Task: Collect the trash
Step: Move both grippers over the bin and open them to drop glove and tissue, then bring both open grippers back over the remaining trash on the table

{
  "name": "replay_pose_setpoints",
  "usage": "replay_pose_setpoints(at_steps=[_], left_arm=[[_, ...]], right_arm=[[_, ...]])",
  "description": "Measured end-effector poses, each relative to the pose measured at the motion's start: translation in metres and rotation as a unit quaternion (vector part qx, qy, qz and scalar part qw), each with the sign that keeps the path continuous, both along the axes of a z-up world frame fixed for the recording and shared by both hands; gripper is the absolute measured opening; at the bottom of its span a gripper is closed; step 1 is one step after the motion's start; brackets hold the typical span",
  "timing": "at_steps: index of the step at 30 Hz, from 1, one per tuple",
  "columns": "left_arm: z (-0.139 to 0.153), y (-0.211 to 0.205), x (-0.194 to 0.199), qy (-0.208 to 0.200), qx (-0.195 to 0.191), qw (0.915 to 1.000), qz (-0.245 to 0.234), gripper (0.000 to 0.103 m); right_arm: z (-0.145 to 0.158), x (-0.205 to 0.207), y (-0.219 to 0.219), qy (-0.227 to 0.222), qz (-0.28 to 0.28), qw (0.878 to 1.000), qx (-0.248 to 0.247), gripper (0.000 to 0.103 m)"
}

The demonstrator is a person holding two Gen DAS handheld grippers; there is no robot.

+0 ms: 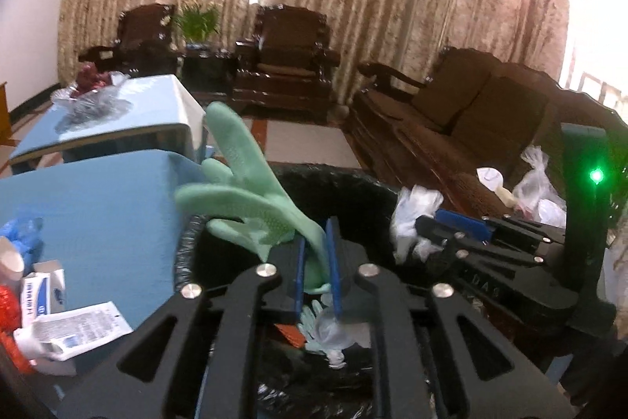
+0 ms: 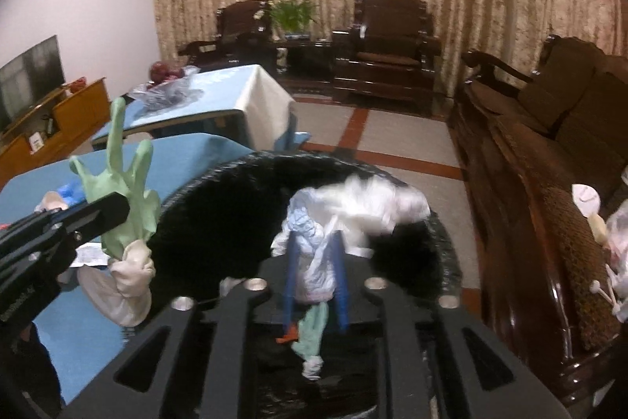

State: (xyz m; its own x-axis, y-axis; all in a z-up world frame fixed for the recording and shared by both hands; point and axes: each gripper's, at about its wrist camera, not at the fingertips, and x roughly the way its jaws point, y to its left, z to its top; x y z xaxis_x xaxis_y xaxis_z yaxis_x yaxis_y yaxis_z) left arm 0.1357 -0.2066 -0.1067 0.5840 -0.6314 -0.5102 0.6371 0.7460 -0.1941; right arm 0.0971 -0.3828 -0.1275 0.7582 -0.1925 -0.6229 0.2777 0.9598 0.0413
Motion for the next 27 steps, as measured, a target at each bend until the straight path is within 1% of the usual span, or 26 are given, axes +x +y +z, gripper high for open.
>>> replay_pose_setpoints(at_steps=[1,2,3,5,6,7,9,11,15,20,24,27], left_arm=[[-0.001,0.000,0.002,0.005,-0.001,1.0000,-0.001,0.022],[-0.002,0.002,0.002,0.006,-0.005,1.0000,0.000,0.034],[-0.001,0.005,0.002,0.002,-0.007,1.0000,0.004,0.044],[0.001,0.015,-0.002,-0.011,-0.007,0.9998,0.015,0.052],[0.002,0.022,-0.004,-0.017,-0.005,0.9996,0.021,0.056],[0.004,0.027,-0.006,-0.021,-0.003,0.9994,0.027,0.057],[0.007,0.040,-0.006,-0.030,0.001,0.9987,0.041,0.063],[0.010,0.062,-0.010,-0.040,0.009,0.9972,0.062,0.067],[0.017,0.105,-0.014,-0.047,0.020,0.9927,0.109,0.069],[0.023,0.169,-0.027,-0.052,0.036,0.9824,0.176,0.070],[0.027,0.219,-0.036,-0.051,0.048,0.9711,0.228,0.070],[0.027,0.249,-0.039,-0.051,0.059,0.9631,0.257,0.070]], right_arm=[[0.000,0.000,-0.002,-0.001,-0.005,1.000,-0.001,0.049],[0.000,-0.003,-0.003,-0.002,-0.013,1.000,-0.002,0.057],[0.000,-0.005,-0.003,-0.002,-0.018,1.000,-0.002,0.061],[0.003,-0.008,-0.001,-0.008,-0.030,1.000,-0.007,0.080],[0.003,-0.008,-0.003,-0.010,-0.032,0.999,-0.007,0.082],[0.005,-0.010,0.000,-0.013,-0.031,0.999,-0.003,0.084],[0.008,-0.011,0.005,-0.019,-0.029,0.999,0.002,0.087],[0.011,-0.012,0.014,-0.026,-0.024,0.999,0.005,0.090],[0.018,-0.007,0.040,-0.036,0.005,0.999,0.018,0.091],[0.026,0.003,0.087,-0.050,0.059,0.996,0.031,0.091],[0.030,0.012,0.130,-0.057,0.105,0.992,0.040,0.091],[0.029,0.019,0.164,-0.056,0.137,0.988,0.041,0.091]])
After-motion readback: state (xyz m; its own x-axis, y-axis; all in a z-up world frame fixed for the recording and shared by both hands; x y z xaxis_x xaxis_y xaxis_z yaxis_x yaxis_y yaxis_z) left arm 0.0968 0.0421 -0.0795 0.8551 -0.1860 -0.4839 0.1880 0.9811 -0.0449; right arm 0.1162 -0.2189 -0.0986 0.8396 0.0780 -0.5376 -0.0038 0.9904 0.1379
